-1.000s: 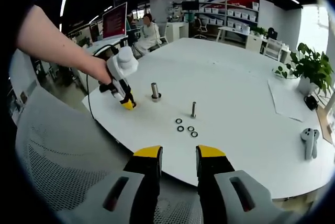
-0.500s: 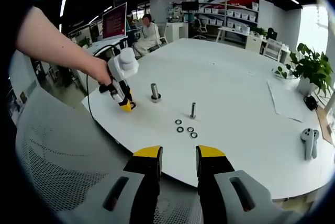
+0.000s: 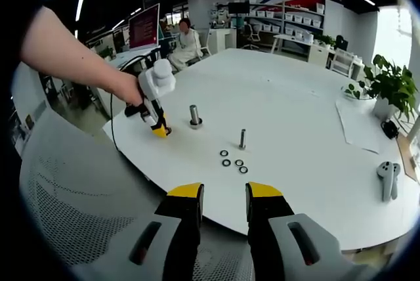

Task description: Place the washer onto the threaded stud by aligning its center hole with the stud, sliding it down to the base, and recovering from edge contact or off-axis alignment until the washer reaches the visible bottom stop.

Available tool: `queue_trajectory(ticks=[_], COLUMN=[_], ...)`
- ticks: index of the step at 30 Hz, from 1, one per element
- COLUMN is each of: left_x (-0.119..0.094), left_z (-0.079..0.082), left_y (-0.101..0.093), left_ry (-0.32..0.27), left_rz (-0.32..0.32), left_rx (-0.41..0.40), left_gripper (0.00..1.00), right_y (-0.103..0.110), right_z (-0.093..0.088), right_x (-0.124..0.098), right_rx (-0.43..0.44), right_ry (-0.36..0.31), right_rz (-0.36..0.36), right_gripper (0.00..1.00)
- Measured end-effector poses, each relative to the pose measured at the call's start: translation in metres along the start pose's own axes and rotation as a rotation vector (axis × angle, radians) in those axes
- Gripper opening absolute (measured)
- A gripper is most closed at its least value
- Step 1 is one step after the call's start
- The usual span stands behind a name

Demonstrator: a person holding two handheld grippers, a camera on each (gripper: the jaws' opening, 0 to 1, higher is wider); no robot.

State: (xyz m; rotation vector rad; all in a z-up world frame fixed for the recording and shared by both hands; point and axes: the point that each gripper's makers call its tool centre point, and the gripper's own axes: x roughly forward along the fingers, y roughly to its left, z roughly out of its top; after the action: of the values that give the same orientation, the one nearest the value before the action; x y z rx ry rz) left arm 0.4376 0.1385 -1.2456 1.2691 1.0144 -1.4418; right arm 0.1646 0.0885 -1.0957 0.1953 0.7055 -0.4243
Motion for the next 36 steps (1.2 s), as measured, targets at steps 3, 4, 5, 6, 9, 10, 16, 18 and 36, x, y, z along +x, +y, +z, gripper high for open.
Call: queue_trajectory(ticks=[3, 4, 5, 6, 9, 10, 16, 18, 36], left_x=[-0.001, -0.002, -0.001, -0.002, -0.003, -0.002, -0.003, -0.003, -0.037], left_z=[0.000, 0.000, 0.003, 0.003, 0.005, 0.005, 0.001, 0.001, 0.023], left_y=[-0.002, -0.003, -0.001, -0.001, 0.000, 0.000, -0.003, -0.006, -0.002], left_ry=[-0.014, -0.022, -0.027, -0.033, -0.045, -0.047, -0.029, -0.029, -0.109], left_rz=[-0.001, 0.001, 0.002, 0.005, 0.011, 0.012, 0.002, -0.002, 0.002], left_rx=[-0.008, -0.010, -0.012, -0.013, -0.010, -0.011, -0.004, 0.009, 0.037], left_gripper=[0.20, 0.20, 0.20, 0.20, 0.19, 0.19, 0.19, 0.19, 0.19], right_y=[0.000, 0.000, 0.000, 0.000, 0.000, 0.000, 0.001, 0.001, 0.001], right_z=[0.000, 0.000, 0.000, 0.000, 0.000, 0.000, 0.000, 0.000, 0.000], right_x=[0.000, 0.000, 0.000, 0.000, 0.000, 0.000, 0.000, 0.000, 0.000], right_rx=[0.000, 0.001, 0.001, 0.001, 0.000, 0.000, 0.001, 0.000, -0.002], right_ry=[0.000, -0.001, -0.002, -0.003, -0.002, -0.001, 0.000, 0.000, 0.004], right_rz=[0.000, 0.000, -0.001, -0.001, 0.001, 0.001, 0.001, 0.000, 0.002], right_gripper=[0.28, 0.28, 0.28, 0.28, 0.28, 0.28, 0.28, 0.28, 0.28])
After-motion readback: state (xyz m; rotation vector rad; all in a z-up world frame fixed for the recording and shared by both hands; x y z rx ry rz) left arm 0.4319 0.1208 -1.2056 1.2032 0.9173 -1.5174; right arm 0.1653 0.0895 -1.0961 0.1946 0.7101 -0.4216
